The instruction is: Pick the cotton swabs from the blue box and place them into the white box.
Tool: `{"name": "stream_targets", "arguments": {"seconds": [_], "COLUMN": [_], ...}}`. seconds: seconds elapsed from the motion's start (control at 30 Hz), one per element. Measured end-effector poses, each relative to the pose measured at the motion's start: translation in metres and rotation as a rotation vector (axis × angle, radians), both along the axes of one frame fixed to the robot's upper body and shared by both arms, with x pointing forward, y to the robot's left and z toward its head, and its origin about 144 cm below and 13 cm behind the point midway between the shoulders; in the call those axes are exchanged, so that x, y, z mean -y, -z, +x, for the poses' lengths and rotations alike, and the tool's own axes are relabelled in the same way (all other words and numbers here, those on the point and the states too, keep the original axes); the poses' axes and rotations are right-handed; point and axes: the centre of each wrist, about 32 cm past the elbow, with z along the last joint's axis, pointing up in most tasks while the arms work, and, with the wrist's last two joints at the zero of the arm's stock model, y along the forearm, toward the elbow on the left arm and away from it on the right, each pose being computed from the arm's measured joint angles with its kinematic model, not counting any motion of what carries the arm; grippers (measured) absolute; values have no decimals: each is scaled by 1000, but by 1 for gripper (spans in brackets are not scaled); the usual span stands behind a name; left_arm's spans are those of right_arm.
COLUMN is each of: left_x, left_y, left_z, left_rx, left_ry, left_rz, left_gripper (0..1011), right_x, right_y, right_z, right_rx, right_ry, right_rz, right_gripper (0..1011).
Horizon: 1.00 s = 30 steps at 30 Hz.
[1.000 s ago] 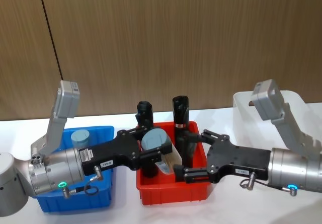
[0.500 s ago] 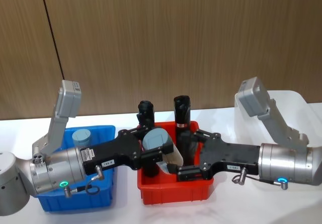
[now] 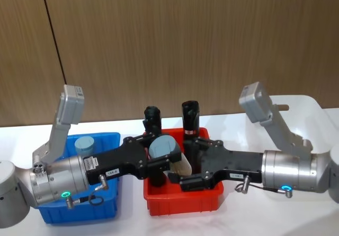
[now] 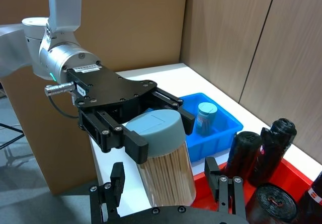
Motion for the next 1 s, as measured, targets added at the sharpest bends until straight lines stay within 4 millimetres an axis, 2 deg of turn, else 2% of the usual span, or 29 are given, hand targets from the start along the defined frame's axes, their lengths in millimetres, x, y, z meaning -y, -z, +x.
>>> {"name": "stream_targets", "arguments": {"seconds": [0.77, 1.0], "left_x": [0, 0], "left_y": [0, 0], "left_z": [0, 0], "left_rx": [0, 0], "left_ry": [0, 0], "left_rz": [0, 0], "left_gripper": [671, 671], "right_x": [-16, -18], "right_y": [4, 4], "right_z": [7, 8], "right_rx": [5, 9], "right_ry": [-25, -25], "right_rz": [-12, -18], "right_gripper": [1002, 871]}}
